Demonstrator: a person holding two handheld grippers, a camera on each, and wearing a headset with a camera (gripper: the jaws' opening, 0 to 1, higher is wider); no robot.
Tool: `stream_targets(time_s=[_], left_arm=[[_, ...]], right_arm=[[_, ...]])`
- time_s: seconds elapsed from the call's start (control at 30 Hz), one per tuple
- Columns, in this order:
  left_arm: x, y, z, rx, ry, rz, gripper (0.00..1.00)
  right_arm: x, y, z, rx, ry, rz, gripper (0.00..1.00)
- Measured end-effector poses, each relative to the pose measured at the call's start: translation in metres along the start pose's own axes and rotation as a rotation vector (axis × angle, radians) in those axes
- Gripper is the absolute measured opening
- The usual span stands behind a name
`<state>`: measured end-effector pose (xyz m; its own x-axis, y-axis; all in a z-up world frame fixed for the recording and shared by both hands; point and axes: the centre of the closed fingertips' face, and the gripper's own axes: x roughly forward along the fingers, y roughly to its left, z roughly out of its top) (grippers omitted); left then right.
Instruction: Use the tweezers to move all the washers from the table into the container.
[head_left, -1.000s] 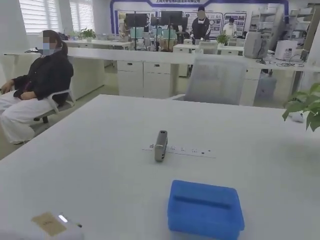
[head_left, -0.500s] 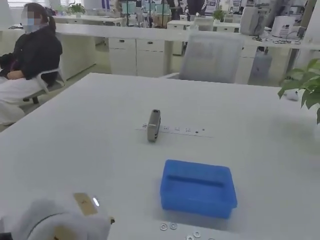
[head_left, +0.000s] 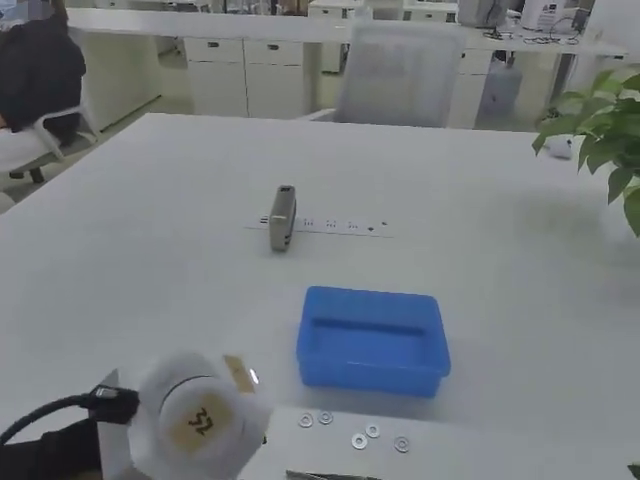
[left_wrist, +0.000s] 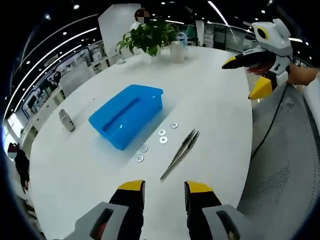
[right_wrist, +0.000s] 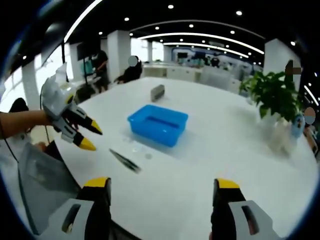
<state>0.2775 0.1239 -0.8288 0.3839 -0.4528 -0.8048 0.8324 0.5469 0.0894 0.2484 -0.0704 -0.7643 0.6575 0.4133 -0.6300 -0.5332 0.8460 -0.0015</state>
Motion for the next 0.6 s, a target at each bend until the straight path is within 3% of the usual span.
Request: stream_targets(time_s=[0.3, 0.6], left_arm=[[0.027, 0.004, -0.009, 0.024, 0.062, -0.065, 0.19], [0.035, 0.001, -0.010, 0.069, 0.075, -0.101, 0.10]], right_arm=[[0.004, 0.004, -0.004, 0.014, 0.016, 0.016, 0.82], [0.007, 0.003, -0.003, 0.008, 0.021, 0.024, 0.82]])
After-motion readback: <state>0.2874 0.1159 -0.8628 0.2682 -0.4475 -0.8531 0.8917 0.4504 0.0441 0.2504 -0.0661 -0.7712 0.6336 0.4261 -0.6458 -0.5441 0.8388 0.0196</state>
